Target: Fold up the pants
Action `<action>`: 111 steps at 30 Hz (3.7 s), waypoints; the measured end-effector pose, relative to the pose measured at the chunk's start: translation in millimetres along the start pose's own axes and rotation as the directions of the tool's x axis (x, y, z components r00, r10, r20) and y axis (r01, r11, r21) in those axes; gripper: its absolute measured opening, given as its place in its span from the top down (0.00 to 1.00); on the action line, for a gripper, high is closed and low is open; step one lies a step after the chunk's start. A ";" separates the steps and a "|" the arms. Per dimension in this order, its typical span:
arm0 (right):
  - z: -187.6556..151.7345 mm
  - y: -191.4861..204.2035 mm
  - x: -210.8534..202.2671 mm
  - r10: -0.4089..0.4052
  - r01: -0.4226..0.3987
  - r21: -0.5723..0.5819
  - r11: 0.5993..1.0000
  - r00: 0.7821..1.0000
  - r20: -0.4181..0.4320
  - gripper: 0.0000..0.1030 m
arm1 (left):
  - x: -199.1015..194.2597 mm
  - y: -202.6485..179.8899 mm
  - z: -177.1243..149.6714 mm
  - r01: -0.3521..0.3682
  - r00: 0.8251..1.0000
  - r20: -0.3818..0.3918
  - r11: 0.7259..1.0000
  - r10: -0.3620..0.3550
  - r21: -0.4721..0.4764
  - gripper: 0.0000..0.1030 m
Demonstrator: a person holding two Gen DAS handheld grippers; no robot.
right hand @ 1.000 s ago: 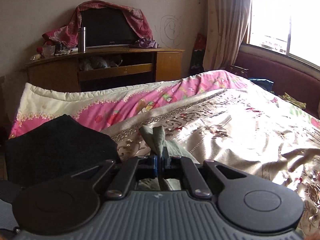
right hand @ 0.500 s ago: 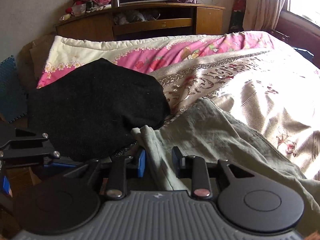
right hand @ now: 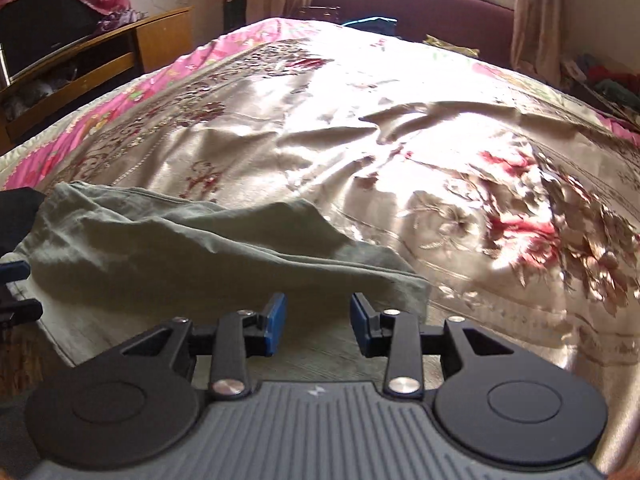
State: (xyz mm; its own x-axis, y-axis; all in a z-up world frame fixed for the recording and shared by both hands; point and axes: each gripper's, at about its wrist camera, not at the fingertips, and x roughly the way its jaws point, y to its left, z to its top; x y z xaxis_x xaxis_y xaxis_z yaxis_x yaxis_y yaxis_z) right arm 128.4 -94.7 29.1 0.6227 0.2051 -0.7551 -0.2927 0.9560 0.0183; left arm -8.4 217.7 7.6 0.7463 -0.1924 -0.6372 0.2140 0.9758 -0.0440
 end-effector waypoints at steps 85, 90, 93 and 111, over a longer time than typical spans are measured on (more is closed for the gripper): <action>73.3 37.6 48.0 0.608 -0.604 -0.176 0.777 0.793 -0.035 0.65 | 58.9 -51.5 43.1 -0.149 0.986 -0.068 0.987 0.153 0.062 0.32; 79.9 98.1 81.6 0.637 -0.641 -0.271 0.718 0.763 -0.115 0.66 | 55.4 -49.3 34.2 -0.148 0.985 -0.080 0.988 0.151 0.043 0.31; 76.6 127.0 104.3 0.584 -0.608 -0.289 0.739 0.793 -0.174 0.96 | 53.5 -46.7 29.2 -0.139 0.986 -0.087 0.990 0.141 0.031 0.31; 63.4 8.4 23.5 0.497 -0.498 -0.020 0.867 0.862 0.102 0.78 | 23.8 -66.2 42.9 -0.164 0.985 -0.038 0.983 0.167 0.077 0.31</action>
State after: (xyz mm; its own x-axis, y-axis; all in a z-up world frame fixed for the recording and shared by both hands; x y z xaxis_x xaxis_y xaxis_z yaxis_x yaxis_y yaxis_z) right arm 186.6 -68.5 53.0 0.4649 0.6732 -0.5750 -0.5783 0.7227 0.3785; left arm 22.2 144.0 28.4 0.7470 -0.0223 -0.6644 0.1366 0.9832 0.1207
